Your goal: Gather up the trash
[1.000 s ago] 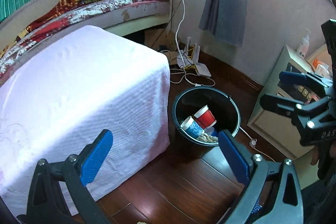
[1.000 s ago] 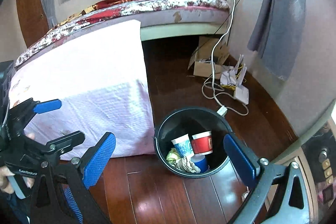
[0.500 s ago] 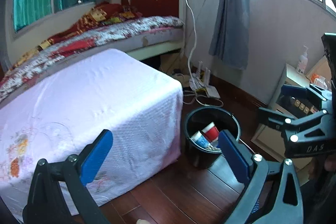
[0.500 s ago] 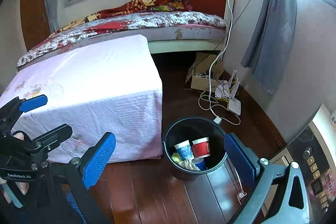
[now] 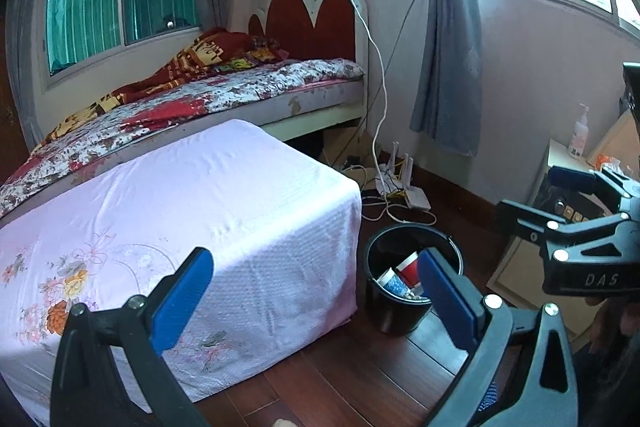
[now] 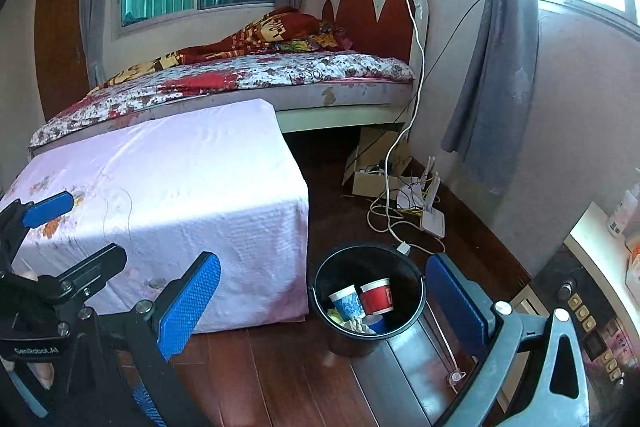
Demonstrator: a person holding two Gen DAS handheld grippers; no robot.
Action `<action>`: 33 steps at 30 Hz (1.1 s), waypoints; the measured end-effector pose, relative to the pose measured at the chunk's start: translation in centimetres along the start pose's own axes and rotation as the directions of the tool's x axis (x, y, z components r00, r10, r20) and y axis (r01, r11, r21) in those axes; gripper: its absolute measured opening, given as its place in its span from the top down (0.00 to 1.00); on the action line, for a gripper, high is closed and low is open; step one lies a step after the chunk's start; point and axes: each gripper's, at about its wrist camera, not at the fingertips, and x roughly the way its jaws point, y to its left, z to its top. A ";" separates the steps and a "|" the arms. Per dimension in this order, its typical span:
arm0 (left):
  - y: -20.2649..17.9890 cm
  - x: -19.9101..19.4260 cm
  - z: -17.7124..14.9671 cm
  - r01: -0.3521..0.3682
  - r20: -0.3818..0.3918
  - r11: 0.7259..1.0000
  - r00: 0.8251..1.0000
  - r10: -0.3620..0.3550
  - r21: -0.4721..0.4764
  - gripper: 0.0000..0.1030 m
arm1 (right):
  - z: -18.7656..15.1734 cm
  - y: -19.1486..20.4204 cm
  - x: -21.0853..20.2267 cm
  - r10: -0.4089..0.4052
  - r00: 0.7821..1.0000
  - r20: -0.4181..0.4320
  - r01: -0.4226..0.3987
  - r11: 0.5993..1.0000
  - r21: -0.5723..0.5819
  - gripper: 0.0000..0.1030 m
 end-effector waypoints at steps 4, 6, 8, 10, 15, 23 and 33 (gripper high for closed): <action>0.3 -0.3 0.0 -0.009 0.012 1.000 1.000 0.009 -0.010 0.01 | -0.2 -0.1 0.0 -0.005 1.000 -0.013 0.005 1.000 -0.001 0.00; 0.3 -0.3 0.0 -0.010 0.013 1.000 1.000 0.011 -0.010 0.01 | -0.3 -0.1 0.0 -0.009 1.000 -0.016 0.009 1.000 0.002 0.00; 0.3 -0.4 0.0 -0.010 0.017 1.000 1.000 0.010 -0.008 0.01 | -0.3 -0.2 -0.2 -0.010 1.000 -0.013 0.010 1.000 0.003 0.00; 0.3 -0.3 0.1 -0.011 0.017 1.000 1.000 0.011 -0.004 0.01 | -0.3 -0.2 -0.3 -0.012 1.000 -0.010 0.012 1.000 0.002 0.00; 0.1 -0.4 0.3 -0.014 0.021 1.000 1.000 0.014 -0.001 0.01 | -0.3 -0.2 -0.3 -0.012 1.000 -0.011 0.012 1.000 0.000 0.00; -0.1 -0.4 0.5 -0.009 0.023 1.000 1.000 0.009 0.006 0.01 | -0.4 -0.2 -0.3 -0.016 1.000 -0.012 0.016 1.000 -0.001 0.00; -0.2 -0.5 0.5 -0.011 0.024 1.000 1.000 0.011 0.007 0.01 | -0.4 -0.2 -0.3 -0.016 1.000 -0.012 0.016 1.000 -0.001 0.00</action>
